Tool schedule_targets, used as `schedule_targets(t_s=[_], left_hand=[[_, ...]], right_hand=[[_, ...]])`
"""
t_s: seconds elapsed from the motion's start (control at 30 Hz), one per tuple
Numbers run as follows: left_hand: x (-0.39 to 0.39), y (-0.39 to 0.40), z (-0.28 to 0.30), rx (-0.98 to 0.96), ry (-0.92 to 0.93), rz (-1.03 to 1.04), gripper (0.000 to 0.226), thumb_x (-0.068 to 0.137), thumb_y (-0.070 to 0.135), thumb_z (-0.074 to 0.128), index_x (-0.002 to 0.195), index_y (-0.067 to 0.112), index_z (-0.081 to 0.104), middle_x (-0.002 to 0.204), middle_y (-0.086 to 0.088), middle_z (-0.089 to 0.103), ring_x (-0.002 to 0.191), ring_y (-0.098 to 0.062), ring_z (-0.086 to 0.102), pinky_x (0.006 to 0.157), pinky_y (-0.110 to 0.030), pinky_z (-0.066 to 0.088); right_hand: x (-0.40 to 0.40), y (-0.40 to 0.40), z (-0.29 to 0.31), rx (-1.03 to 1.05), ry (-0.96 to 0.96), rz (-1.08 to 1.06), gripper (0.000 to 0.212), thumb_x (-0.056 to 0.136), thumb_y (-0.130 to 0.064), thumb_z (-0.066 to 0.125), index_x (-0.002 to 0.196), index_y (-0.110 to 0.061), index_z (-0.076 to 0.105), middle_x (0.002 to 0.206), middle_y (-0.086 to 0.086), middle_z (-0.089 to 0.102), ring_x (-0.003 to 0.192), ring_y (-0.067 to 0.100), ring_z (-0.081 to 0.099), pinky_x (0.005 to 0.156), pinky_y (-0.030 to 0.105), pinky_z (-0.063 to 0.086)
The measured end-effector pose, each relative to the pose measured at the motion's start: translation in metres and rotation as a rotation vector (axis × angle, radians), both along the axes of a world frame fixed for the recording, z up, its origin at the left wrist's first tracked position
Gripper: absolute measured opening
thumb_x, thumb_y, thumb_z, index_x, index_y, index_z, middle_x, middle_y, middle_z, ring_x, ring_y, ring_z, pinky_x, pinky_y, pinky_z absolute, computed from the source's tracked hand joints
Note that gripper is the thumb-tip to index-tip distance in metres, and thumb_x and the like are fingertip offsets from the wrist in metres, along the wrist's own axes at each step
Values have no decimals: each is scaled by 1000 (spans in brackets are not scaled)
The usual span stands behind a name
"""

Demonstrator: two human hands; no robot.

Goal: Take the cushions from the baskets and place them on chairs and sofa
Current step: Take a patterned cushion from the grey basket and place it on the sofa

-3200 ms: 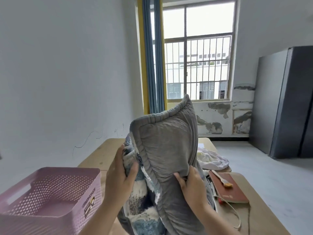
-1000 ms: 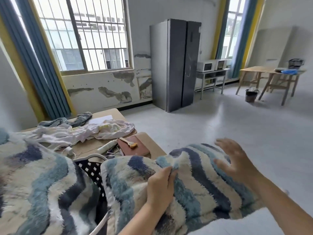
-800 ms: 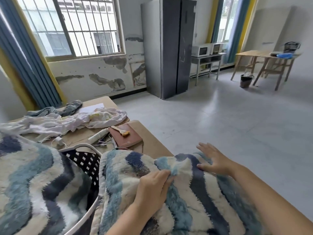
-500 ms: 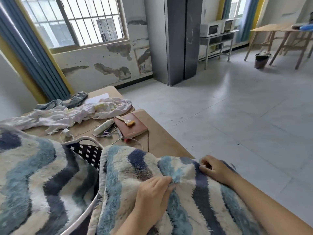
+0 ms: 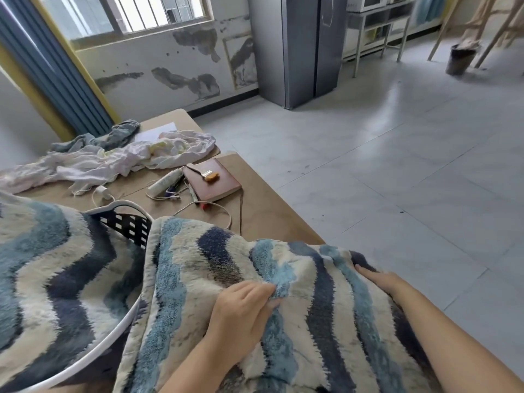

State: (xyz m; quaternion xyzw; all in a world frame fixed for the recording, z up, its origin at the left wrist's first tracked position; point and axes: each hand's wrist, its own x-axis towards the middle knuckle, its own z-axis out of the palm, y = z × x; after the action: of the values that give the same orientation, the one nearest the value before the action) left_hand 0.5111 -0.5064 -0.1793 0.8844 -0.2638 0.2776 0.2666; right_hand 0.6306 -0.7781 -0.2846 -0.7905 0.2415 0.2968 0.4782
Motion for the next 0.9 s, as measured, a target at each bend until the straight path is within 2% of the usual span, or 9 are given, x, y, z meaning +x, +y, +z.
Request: schedule_targets(t_s=[0.17,0.27,0.33,0.4,0.47,0.57,0.67,0.8,0.9], left_hand=[[-8,12,-17,152,115,88,32,93,43,30,83,22,52,65,8,69,68,-1,54,94,-16,36],[-22,27,-26,233,166,267,52,86,60,27,95,20,58,89,8,68,96,-9,47,108,-23,12],[-34,41,-32,161,179,542,71,82,67,23,109,9,54,108,-7,64,111,-21,40,110,-31,10],[-48,49,-34,-35,294,848,80,80,66,31,122,0,47,123,-25,53,120,-33,35,108,-44,21],[-60,50,-36,-323,627,1042,78,80,51,53,134,0,31,136,-28,38,127,-39,31,104,-48,28],[-68,48,-55,-457,1010,1041,93,73,51,63,141,6,18,145,-17,31,133,-31,30,107,-40,31],[-55,56,-66,-442,986,973,89,70,54,64,136,5,29,139,-15,41,127,-31,39,103,-41,37],[-35,60,-62,-496,947,968,65,78,51,56,110,-5,46,112,-20,56,103,-35,53,79,-38,44],[-32,54,-66,-472,971,1016,70,79,55,51,116,-3,40,115,-23,54,103,-37,53,76,-39,41]], right_hand=[[-9,-10,23,-91,-404,-169,52,81,-28,63,121,2,48,128,22,53,113,35,51,92,38,40],[-19,-18,45,-98,-535,-336,52,84,-30,58,121,4,47,128,22,52,115,37,49,95,39,39],[-26,-22,61,-84,-600,-429,49,85,-29,56,120,4,48,125,23,54,114,37,50,93,39,39],[-33,-23,73,-61,-636,-506,44,86,-27,55,116,5,51,120,26,56,109,38,52,88,39,41],[-43,-22,79,-29,-632,-539,43,87,-27,54,116,5,51,120,27,56,109,39,52,88,40,41],[-57,-22,79,-20,-604,-546,46,87,-29,53,117,5,50,121,27,55,110,40,52,90,40,41],[-69,-21,79,8,-603,-545,45,87,-29,53,118,4,49,122,25,55,110,39,51,90,40,40],[-84,-26,72,70,-571,-489,49,84,-34,56,123,-7,43,125,19,54,111,34,52,87,37,41],[-96,-39,59,201,-464,-346,76,66,-41,72,128,-16,35,125,14,53,107,31,53,92,40,43]])
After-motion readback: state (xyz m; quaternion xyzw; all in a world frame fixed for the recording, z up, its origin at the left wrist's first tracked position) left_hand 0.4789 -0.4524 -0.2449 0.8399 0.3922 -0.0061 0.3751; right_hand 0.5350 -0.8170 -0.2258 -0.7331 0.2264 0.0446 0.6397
